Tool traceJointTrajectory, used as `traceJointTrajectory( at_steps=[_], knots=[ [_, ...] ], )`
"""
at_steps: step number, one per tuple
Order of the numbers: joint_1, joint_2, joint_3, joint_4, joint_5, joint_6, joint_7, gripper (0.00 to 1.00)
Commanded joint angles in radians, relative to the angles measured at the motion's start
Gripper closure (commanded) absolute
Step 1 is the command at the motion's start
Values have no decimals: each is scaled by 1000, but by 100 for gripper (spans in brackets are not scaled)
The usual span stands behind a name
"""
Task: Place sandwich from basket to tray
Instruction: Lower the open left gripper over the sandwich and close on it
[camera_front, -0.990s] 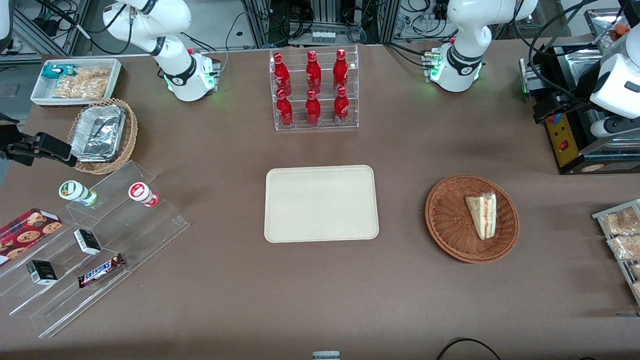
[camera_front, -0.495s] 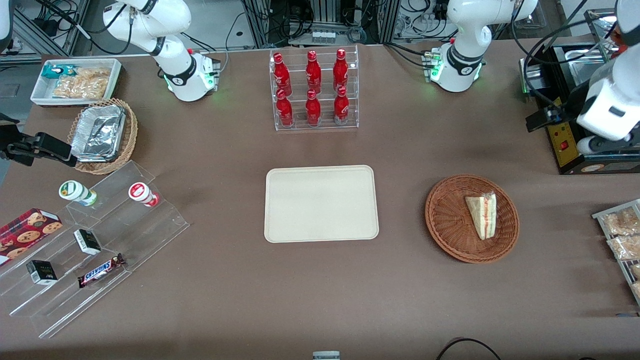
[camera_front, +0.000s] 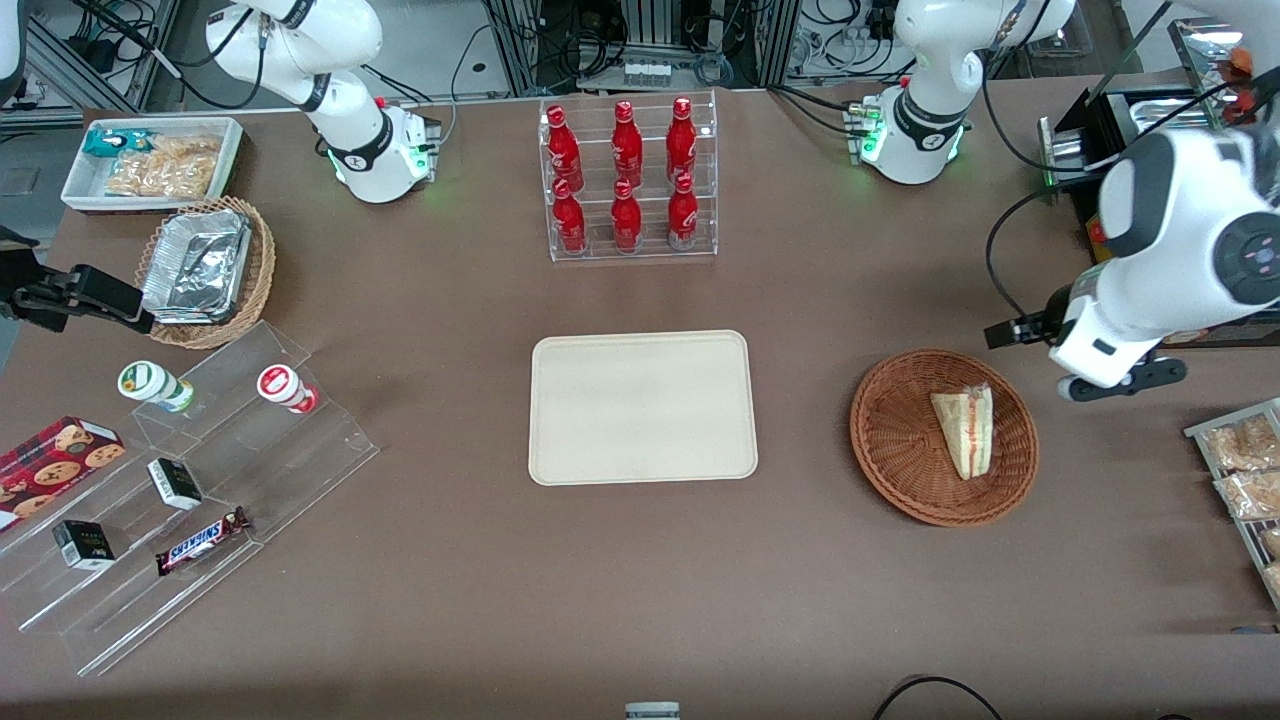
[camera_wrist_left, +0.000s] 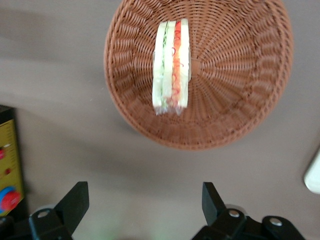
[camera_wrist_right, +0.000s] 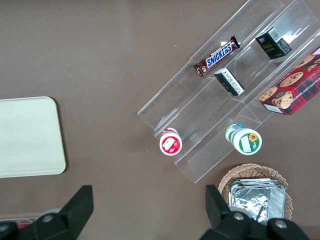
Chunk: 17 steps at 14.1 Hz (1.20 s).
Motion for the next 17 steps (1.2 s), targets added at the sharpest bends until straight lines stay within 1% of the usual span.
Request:
traceJointTrajectory(
  at_steps=[1, 4, 8, 12, 13, 14, 15, 17],
  knots=[
    [14, 37, -5, -38, 2, 86, -30, 0],
    [15, 96, -3, -46, 2, 144, -61, 0],
    [15, 163, 11, -122, -9, 333, -66, 0],
    [14, 228, 11, -159, -12, 463, -72, 0],
    [11, 231, 11, -162, -12, 468, -73, 18],
    [11, 228, 12, -162, -10, 461, -72, 61],
    [11, 223, 12, -159, -10, 457, -70, 82],
    [9, 209, 11, -139, -10, 456, -72, 89]
  ],
)
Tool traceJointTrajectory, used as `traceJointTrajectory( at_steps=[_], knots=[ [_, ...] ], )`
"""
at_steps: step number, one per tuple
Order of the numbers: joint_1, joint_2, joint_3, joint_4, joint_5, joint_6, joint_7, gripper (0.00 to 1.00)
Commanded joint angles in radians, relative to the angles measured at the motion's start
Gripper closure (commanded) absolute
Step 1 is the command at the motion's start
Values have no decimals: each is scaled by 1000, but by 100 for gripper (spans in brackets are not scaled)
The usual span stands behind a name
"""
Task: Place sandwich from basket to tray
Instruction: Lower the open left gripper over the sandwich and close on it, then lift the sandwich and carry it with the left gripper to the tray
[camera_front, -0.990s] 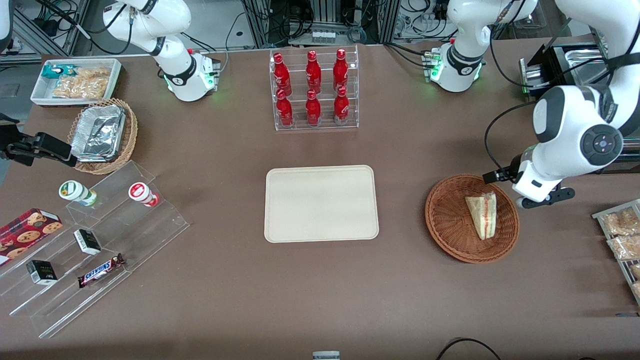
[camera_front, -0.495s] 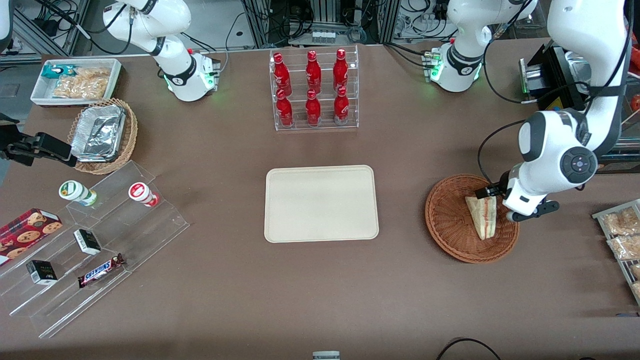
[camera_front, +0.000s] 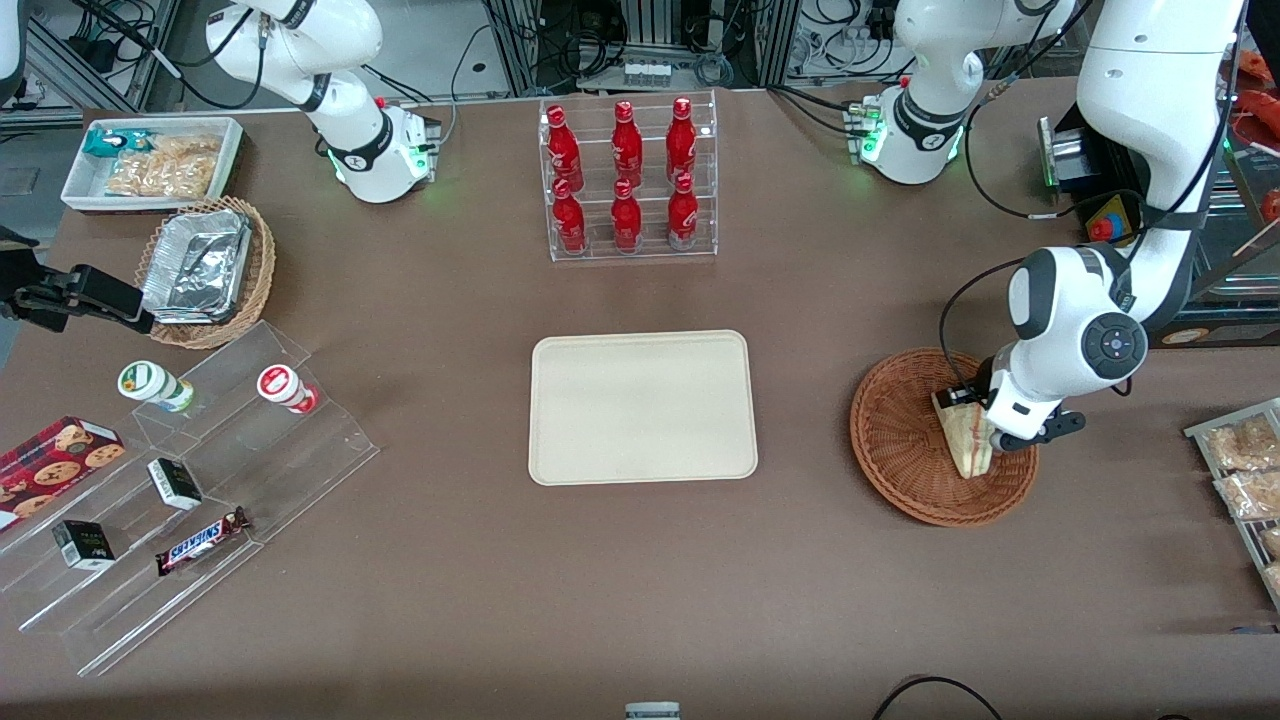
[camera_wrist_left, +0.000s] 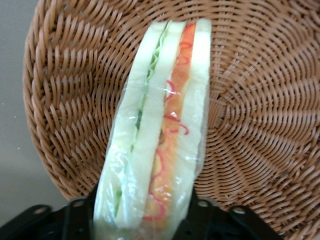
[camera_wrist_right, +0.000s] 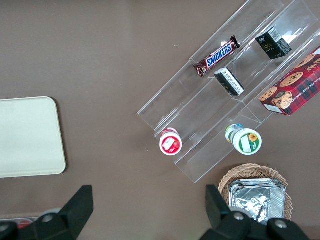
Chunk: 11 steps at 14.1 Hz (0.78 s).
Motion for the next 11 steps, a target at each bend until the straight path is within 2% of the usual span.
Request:
traceJointTrajectory(
  at_steps=[1, 5, 8, 11],
  knots=[
    [-2, -39, -5, 18, -8, 1, -15, 89],
    [-52, -57, -6, 87, -63, -18, -82, 89],
    [-156, -50, -13, 139, -138, -16, -188, 86],
    [-306, -4, -16, 208, -142, -16, -389, 86]
  ],
)
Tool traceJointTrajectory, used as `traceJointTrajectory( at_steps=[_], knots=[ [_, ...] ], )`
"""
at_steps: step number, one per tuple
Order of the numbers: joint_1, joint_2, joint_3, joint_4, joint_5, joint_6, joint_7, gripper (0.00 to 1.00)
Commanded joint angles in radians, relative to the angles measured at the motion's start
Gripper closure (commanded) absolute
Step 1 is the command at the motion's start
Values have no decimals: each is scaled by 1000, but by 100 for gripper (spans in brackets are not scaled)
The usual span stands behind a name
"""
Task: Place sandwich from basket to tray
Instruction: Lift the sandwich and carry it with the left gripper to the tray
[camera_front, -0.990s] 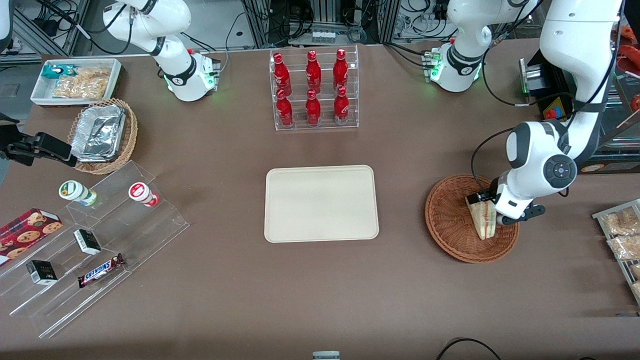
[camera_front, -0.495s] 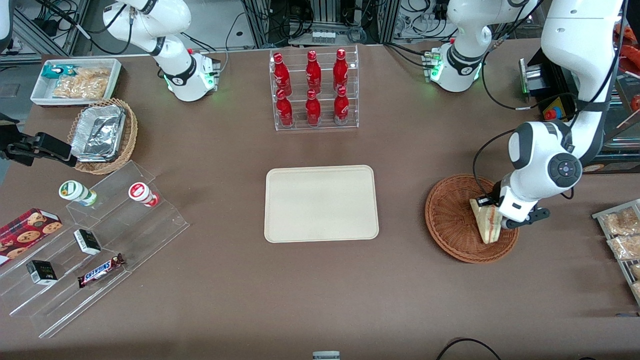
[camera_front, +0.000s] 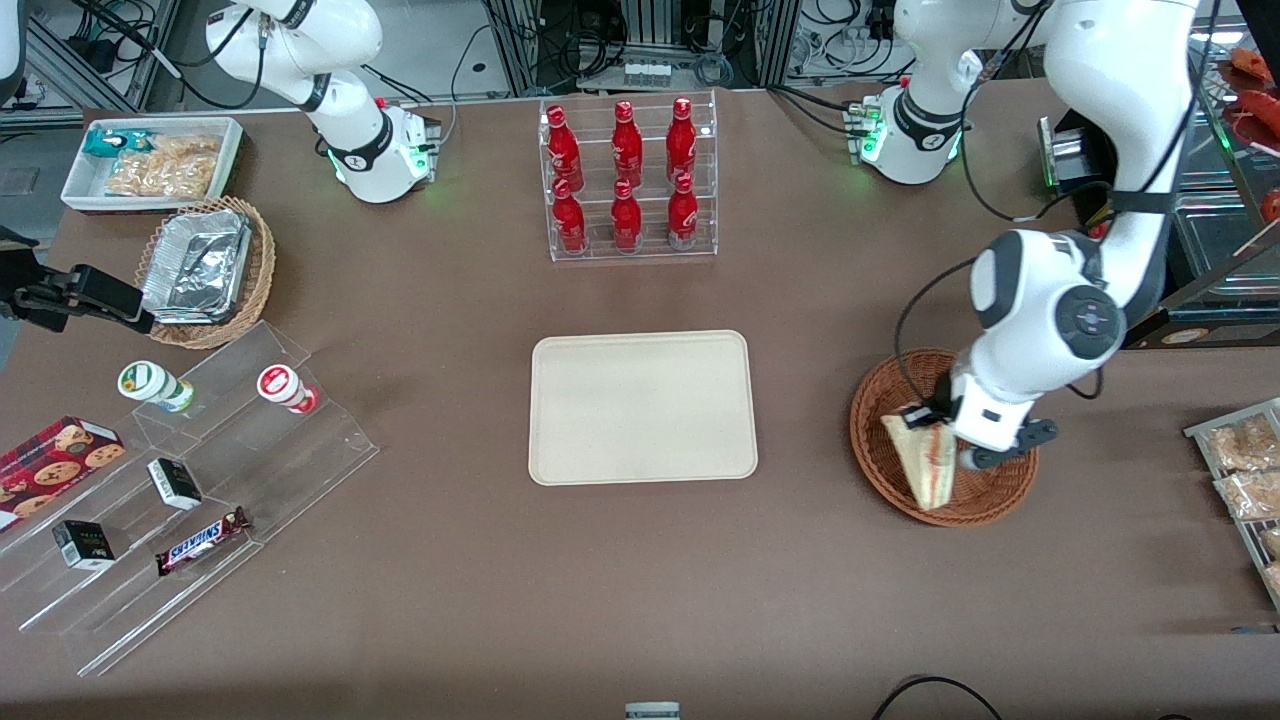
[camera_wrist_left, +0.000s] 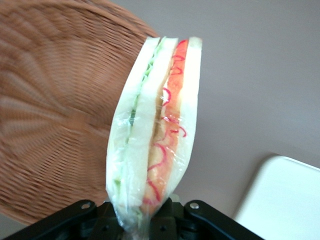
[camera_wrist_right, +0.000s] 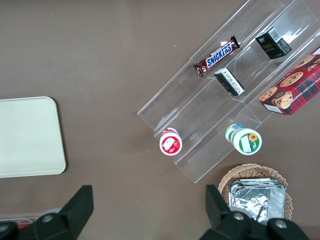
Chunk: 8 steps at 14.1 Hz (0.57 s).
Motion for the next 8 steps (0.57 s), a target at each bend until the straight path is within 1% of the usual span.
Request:
traceJointTrajectory(
  at_steps=[1, 4, 6, 8],
  knots=[
    [-142, 67, 9, 88, 1, -15, -200, 86],
    [-268, 144, 13, 146, 26, -15, -285, 86],
    [-331, 179, 12, 168, 84, -13, -314, 86],
    [-406, 231, 12, 214, 110, -13, -334, 85]
  ],
)
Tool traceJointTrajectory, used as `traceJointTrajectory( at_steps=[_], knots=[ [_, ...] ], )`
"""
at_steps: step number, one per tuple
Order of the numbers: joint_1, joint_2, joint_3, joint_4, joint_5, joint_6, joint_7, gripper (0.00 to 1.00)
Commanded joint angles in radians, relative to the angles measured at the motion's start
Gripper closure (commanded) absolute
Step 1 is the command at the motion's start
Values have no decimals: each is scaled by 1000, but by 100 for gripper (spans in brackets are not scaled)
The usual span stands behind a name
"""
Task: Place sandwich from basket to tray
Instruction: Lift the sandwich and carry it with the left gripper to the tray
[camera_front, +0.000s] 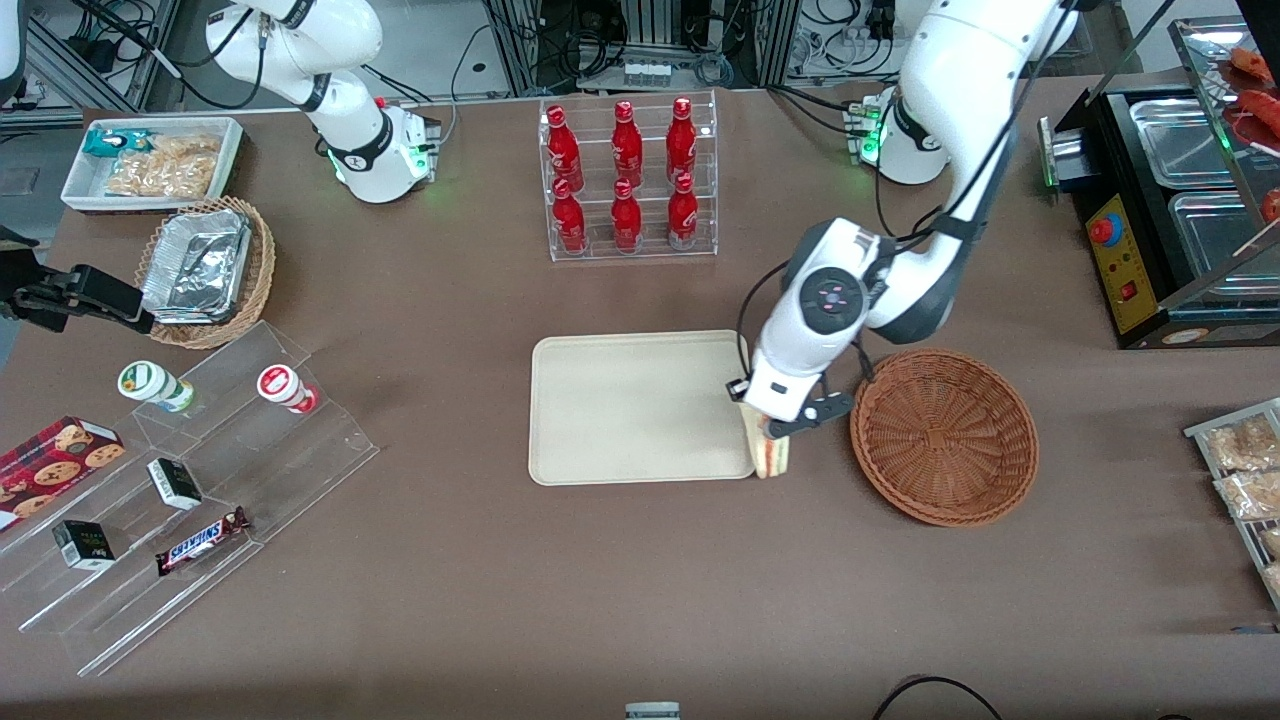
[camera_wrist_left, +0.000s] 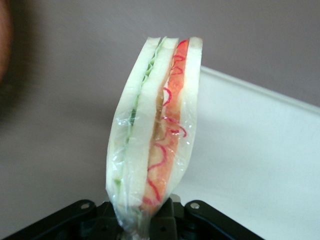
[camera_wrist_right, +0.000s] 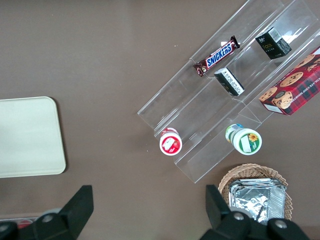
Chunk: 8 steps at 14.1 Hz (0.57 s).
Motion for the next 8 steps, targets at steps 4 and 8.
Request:
traceJointTrajectory(
  at_steps=[4, 8],
  knots=[
    [-183, 127, 19, 169, 46, -17, -82, 84],
    [-244, 180, 17, 223, 147, -20, -191, 79]
  ],
)
